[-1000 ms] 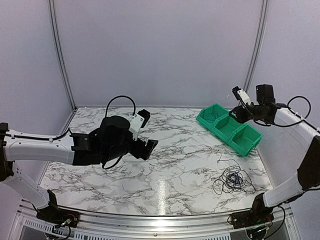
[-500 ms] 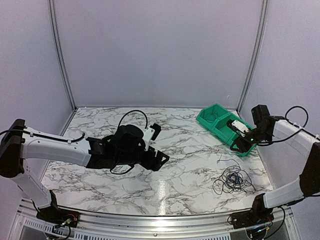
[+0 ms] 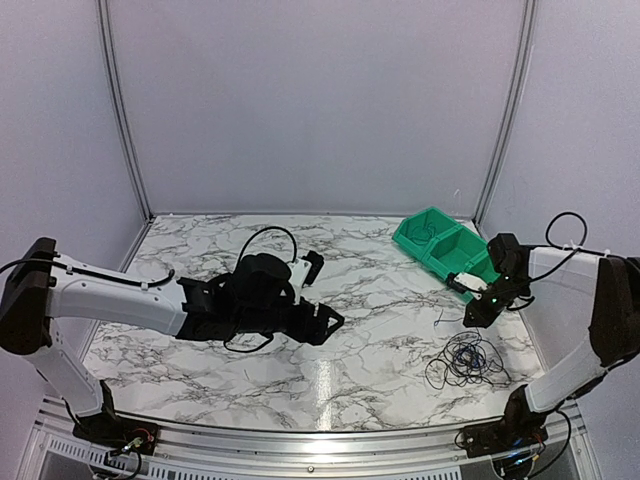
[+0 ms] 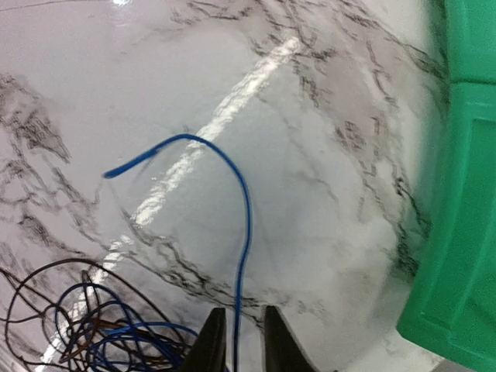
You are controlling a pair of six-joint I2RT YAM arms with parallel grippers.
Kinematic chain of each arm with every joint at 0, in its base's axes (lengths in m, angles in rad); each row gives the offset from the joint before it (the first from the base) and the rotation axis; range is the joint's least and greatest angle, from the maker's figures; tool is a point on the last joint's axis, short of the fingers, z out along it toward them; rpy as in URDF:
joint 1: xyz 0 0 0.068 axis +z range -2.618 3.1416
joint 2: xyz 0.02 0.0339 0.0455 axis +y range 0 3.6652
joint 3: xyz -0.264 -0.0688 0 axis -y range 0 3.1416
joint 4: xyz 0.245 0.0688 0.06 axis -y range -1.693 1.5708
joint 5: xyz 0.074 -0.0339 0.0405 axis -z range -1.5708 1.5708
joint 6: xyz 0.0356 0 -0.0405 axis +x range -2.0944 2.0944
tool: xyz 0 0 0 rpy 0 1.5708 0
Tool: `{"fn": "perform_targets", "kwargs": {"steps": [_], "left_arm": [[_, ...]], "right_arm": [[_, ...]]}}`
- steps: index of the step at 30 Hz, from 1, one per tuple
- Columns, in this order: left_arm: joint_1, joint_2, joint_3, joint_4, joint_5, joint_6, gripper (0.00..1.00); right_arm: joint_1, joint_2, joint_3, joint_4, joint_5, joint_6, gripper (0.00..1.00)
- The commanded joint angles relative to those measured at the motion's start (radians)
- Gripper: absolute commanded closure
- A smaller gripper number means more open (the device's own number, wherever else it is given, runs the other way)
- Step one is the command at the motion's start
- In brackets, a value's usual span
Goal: Untangle the cables
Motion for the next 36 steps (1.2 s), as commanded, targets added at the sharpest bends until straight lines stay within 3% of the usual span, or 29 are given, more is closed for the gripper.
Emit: {"fn": "perform_targets", "kwargs": {"steps": [1, 2, 6, 15, 23, 30, 36], "left_arm": [[-0.007, 0.028, 0.032, 0.029, -0.001, -0.015, 0.16], [-0.008, 0.031, 0.036, 0.030, -0.010, -0.011, 0.16], [-0.021, 0.035, 0.038, 0.087, -0.068, 0.050, 0.16], [-0.042, 0.039, 0.046, 0.303, -0.144, 0.179, 0.16], [-0.062, 0.040, -0.042, 0.426, -0.231, 0.079, 0.19], [-0.069, 0.076, -0.078, 0.406, -0.401, -0.002, 0.27], [-0.070, 0.126, -0.069, 0.406, -0.399, -0.091, 0.26]], "right_arm": [[0.009, 0.002, 0.032, 0.010, 0.000, 0.005, 0.95], [0.010, -0.003, 0.044, 0.005, -0.017, 0.007, 1.00], [0.057, -0.027, 0.096, 0.001, -0.128, 0.012, 1.00], [0.321, -0.018, 0.312, 0.019, -0.303, 0.053, 1.00], [0.493, 0.108, 0.359, 0.127, -0.351, 0.100, 1.00], [0.539, 0.193, 0.374, 0.162, -0.393, 0.128, 1.00], [0.540, 0.175, 0.364, 0.182, -0.423, 0.146, 1.00]]}}
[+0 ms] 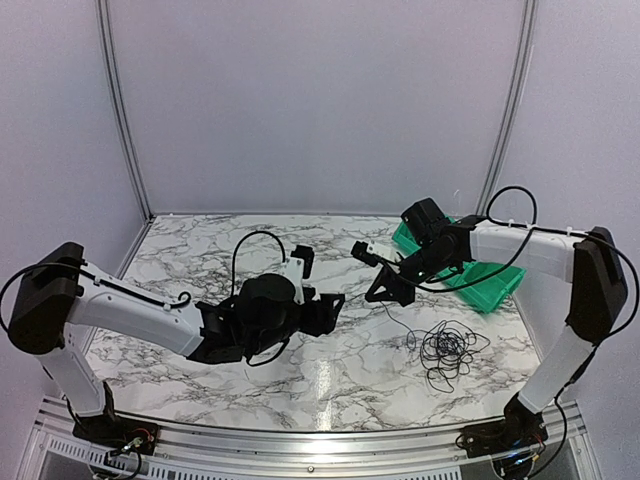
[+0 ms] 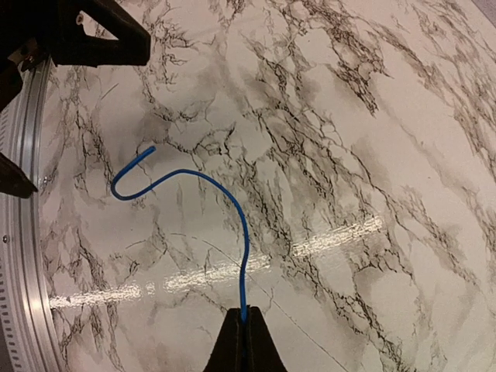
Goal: Untangle the cables
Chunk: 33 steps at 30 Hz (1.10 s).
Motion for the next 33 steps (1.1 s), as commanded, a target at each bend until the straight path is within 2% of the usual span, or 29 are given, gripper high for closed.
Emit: {"fn": "perform_targets", "kwargs": {"steps": [1, 7, 10, 16, 18, 19, 21, 24, 31, 33], "left_arm": [[-0.003, 0.048, 0.011, 0.023, -0.018, -0.074, 0.26], [-0.002, 0.106, 0.070, 0.023, 0.020, -0.051, 0.30], [0.002, 0.125, 0.080, 0.020, 0.020, -0.042, 0.46], [0.009, 0.107, 0.055, 0.013, -0.019, -0.053, 0.88], [0.009, 0.072, 0.034, 0.013, -0.030, -0.043, 0.97], [0.009, 0.050, 0.022, 0.013, -0.039, -0.036, 1.00], [0.009, -0.005, -0.016, 0.013, -0.062, -0.026, 1.00], [0.009, -0.097, -0.080, 0.014, -0.110, -0.021, 1.00], [0.009, -0.291, -0.216, 0.008, -0.221, -0.011, 1.00], [0.009, -0.346, -0.238, -0.008, -0.251, 0.005, 1.00]], "right_arm": [[0.008, -0.030, 0.021, 0.044, -0.050, 0.035, 1.00], [0.008, -0.028, 0.008, 0.051, -0.055, 0.042, 1.00], [0.008, -0.038, -0.003, 0.060, -0.058, 0.042, 1.00], [0.008, -0.058, -0.049, 0.100, -0.042, 0.035, 1.00], [0.008, -0.053, -0.075, 0.113, -0.020, 0.024, 1.00], [0.008, -0.048, -0.089, 0.118, -0.012, 0.016, 0.96], [0.008, -0.038, -0.117, 0.127, 0.004, -0.004, 0.82], [0.008, -0.019, -0.157, 0.155, 0.040, -0.009, 0.73], [0.008, 0.091, -0.173, 0.162, 0.092, -0.029, 0.73], [0.008, 0.115, -0.170, 0.163, 0.111, -0.032, 0.80]]}}
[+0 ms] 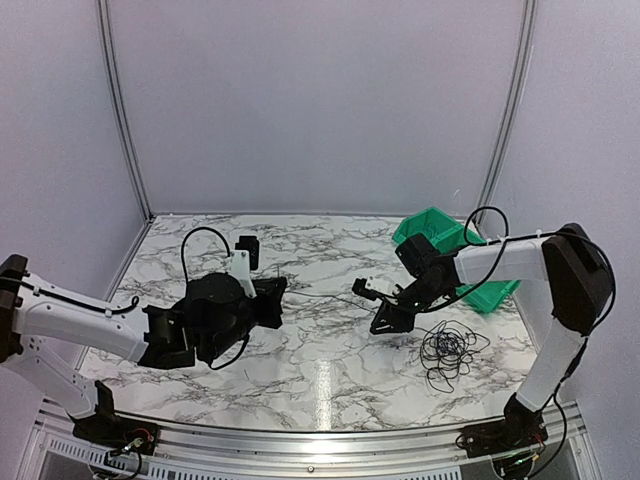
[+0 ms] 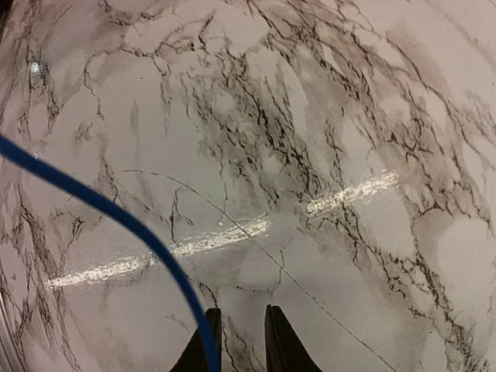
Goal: Untangle the cables
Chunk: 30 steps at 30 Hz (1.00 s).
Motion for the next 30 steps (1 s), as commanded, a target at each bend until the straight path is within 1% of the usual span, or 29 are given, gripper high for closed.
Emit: {"fn": "perform_targets", "kwargs": {"steps": [1, 4, 8, 11, 18, 20, 23, 26, 30], "left_arm": [[0.003, -0.116, -0.047, -0.023, -0.110, 0.054, 1.00], [0.003, -0.227, -0.047, -0.114, -0.190, 0.115, 1.00], [0.004, -0.397, -0.030, -0.223, -0.308, 0.230, 1.00], [0.003, -0.500, 0.001, -0.299, -0.388, 0.313, 1.00], [0.003, -0.651, 0.144, -0.457, -0.521, 0.456, 1.00], [0.003, -0.683, 0.178, -0.470, -0.548, 0.511, 1.00], [0.003, -0.717, 0.237, -0.469, -0.595, 0.632, 1.00], [0.003, -0.733, 0.301, -0.429, -0.636, 0.773, 1.00], [0.003, -0.735, 0.382, -0.372, -0.648, 0.907, 1.00]], "right_arm": [[0.008, 0.053, 0.007, 0.019, 0.062, -0.020, 0.84], [0.008, 0.070, 0.008, 0.018, 0.087, -0.020, 0.91], [0.008, 0.078, 0.009, 0.022, 0.109, -0.015, 0.93], [0.008, 0.099, 0.013, 0.022, 0.140, -0.013, 0.98], [0.002, 0.137, 0.024, 0.017, 0.201, 0.002, 0.97], [-0.003, 0.139, 0.024, 0.020, 0.213, 0.007, 0.97], [-0.016, 0.141, 0.027, 0.019, 0.224, 0.014, 0.97], [-0.033, 0.141, 0.029, 0.016, 0.228, 0.019, 0.97], [-0.056, 0.136, 0.029, 0.013, 0.227, 0.023, 0.97]]}}
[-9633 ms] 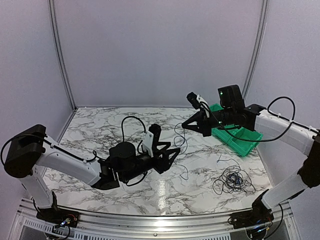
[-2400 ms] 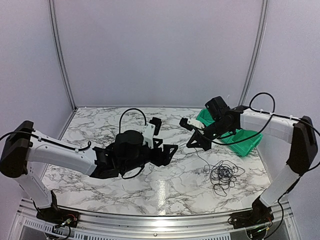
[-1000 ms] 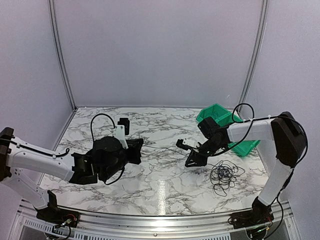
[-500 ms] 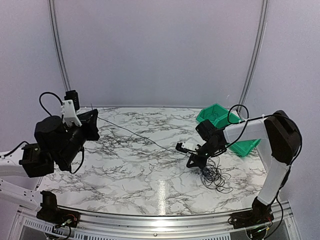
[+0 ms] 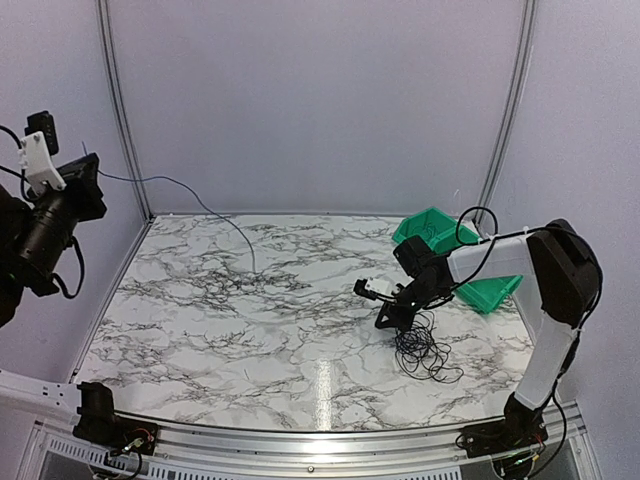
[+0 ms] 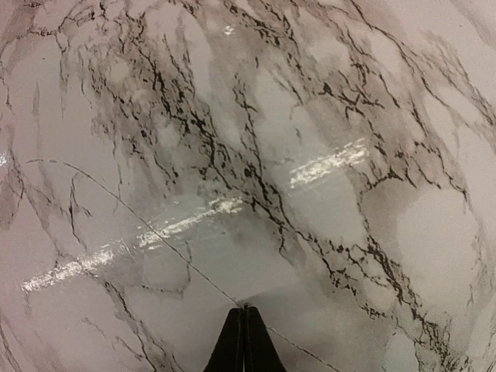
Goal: Untangle the cables
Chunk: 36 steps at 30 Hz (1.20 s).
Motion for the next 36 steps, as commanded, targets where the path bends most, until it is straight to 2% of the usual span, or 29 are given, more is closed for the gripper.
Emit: {"fn": "perform_targets", "kwargs": {"steps": [1, 8, 14, 22, 27, 30, 36], "left_arm": [[0.004, -0.013, 0.101, 0.069, -0.065, 0.220, 1.00], [0.003, 0.059, 0.192, 0.057, -0.016, 0.280, 1.00], [0.003, 0.129, 0.157, -0.102, 0.084, 0.118, 1.00], [0.005, 0.238, 0.078, -0.113, 0.242, -0.034, 1.00], [0.029, 0.353, 0.041, -0.089, 0.350, -0.117, 1.00], [0.075, 0.434, 0.007, -0.063, 0.485, -0.185, 1.00], [0.129, 0.575, -0.074, 0.085, 0.667, -0.274, 1.00]], "right_arm": [[-0.036, 0.029, 0.006, -0.027, 0.072, 0.017, 0.97], [-0.059, 0.014, 0.014, -0.035, 0.065, 0.012, 0.97], [-0.064, -0.022, 0.015, -0.039, 0.018, 0.017, 0.94], [-0.065, -0.084, 0.059, -0.071, -0.074, 0.035, 0.86], [-0.068, -0.191, 0.106, -0.097, -0.122, 0.018, 0.76], [-0.068, -0.238, 0.143, -0.140, -0.164, -0.020, 0.72], [-0.049, -0.275, 0.202, -0.157, -0.253, -0.011, 0.63]]}}
